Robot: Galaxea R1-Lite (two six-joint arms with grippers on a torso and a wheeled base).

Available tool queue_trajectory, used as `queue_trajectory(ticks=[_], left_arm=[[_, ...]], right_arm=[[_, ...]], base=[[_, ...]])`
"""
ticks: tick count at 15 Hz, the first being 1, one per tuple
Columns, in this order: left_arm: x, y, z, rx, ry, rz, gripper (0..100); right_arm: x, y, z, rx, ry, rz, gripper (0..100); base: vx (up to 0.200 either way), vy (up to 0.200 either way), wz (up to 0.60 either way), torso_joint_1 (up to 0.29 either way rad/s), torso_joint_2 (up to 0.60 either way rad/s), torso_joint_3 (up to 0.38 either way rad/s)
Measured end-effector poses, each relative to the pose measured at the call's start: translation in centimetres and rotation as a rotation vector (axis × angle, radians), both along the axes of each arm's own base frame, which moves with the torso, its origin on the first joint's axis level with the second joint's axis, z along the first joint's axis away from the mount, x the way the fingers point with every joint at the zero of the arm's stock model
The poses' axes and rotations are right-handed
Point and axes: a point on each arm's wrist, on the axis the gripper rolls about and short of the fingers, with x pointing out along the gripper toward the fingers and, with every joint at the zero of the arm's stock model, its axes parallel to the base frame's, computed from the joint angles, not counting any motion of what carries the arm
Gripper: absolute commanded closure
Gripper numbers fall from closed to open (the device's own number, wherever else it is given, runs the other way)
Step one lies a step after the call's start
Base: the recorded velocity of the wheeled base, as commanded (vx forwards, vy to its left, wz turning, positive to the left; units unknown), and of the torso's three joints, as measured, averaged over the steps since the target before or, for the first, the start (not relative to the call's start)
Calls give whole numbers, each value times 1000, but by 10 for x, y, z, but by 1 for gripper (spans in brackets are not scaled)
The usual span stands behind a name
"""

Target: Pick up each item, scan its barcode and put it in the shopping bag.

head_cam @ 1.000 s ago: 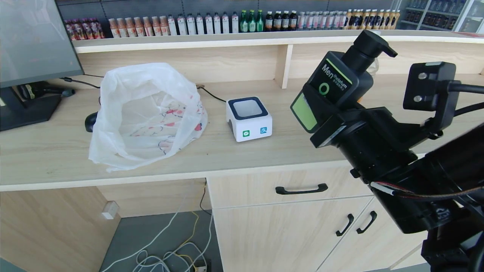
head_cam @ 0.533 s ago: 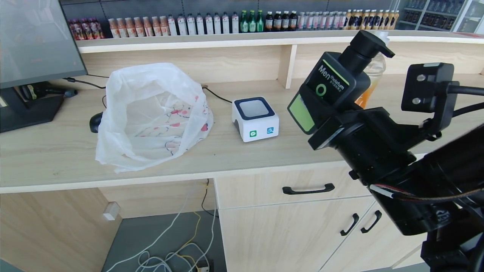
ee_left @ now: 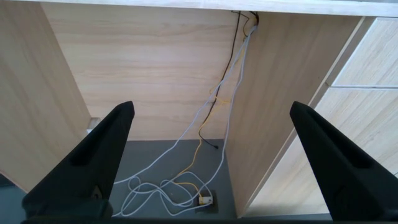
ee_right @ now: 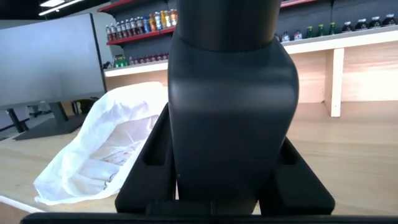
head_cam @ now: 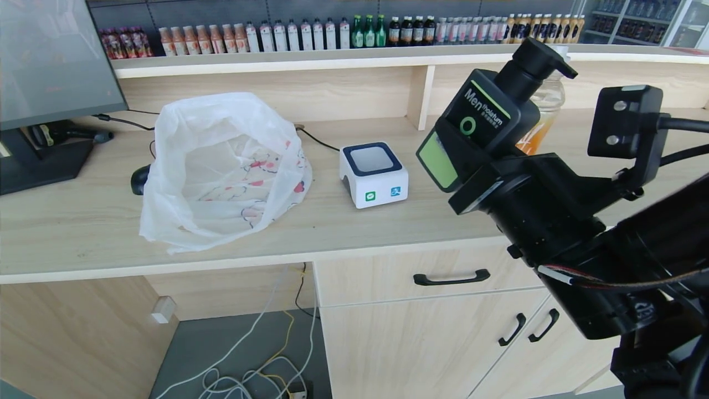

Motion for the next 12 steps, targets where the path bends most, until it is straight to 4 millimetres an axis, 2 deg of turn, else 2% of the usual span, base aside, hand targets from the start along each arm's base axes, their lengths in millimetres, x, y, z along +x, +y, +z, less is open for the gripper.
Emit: queue_trajectory(ticks=[3, 7, 9, 12], left_arm=[[0, 0, 0, 1, 0, 0, 0], [0, 0, 0, 0, 0, 0, 0], [0, 0, 0, 0, 0, 0, 0], [0, 0, 0, 0, 0, 0, 0]], right_arm=[[10, 11, 13, 44, 31, 35, 100], [28, 27, 44, 160, 104, 106, 100], [36, 33, 51, 204, 113, 125, 100], [50, 41, 50, 242, 118, 137, 100]], base=[[0, 0, 0, 0, 0, 0], [0, 0, 0, 0, 0, 0], [0, 0, 0, 0, 0, 0], [0, 0, 0, 0, 0, 0]])
